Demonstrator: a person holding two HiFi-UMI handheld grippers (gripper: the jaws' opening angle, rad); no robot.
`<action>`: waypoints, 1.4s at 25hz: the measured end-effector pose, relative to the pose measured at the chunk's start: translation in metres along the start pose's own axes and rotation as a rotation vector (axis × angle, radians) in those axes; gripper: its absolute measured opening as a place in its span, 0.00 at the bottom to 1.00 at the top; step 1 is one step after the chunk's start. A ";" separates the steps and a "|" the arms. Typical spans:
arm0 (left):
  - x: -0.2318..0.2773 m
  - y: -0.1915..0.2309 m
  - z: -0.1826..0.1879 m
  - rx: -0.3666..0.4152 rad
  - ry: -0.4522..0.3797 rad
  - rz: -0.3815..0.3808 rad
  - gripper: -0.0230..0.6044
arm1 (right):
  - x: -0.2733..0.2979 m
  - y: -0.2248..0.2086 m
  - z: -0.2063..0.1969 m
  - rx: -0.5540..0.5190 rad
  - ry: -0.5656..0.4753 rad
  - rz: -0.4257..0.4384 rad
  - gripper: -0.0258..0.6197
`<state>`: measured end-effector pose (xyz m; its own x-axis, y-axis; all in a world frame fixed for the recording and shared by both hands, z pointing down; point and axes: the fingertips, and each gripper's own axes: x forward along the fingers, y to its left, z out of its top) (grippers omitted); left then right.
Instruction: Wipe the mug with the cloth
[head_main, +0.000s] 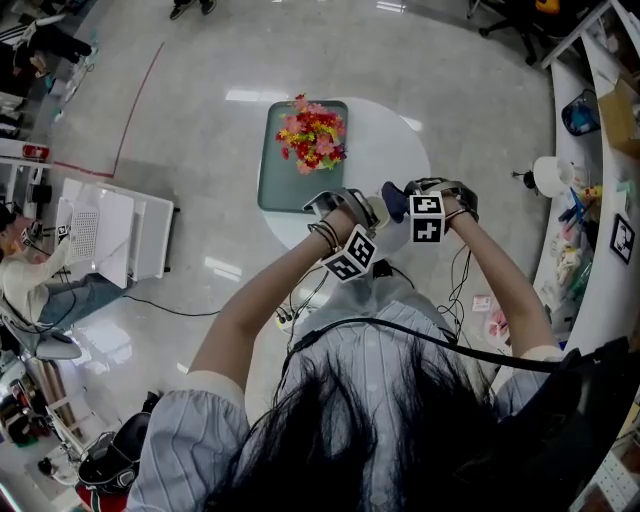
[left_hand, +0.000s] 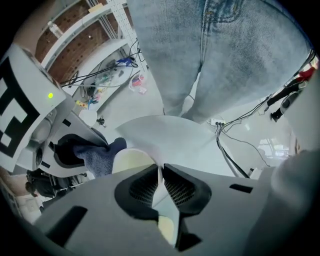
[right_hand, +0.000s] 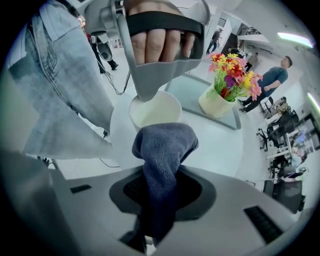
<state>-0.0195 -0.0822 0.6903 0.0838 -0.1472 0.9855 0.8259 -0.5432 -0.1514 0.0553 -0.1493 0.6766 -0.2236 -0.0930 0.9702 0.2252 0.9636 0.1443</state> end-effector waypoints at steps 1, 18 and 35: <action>0.000 0.000 0.000 0.007 0.002 0.002 0.11 | -0.001 -0.003 0.000 -0.017 0.008 -0.003 0.20; 0.001 0.002 -0.001 0.150 0.052 0.035 0.11 | 0.002 -0.040 0.006 -0.300 0.136 -0.056 0.20; 0.001 0.007 -0.004 0.094 0.077 0.098 0.11 | 0.027 -0.030 -0.002 0.033 0.035 0.015 0.20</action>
<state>-0.0154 -0.0895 0.6898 0.1268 -0.2604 0.9571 0.8646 -0.4439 -0.2353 0.0446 -0.1812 0.6987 -0.1867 -0.0865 0.9786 0.1972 0.9725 0.1236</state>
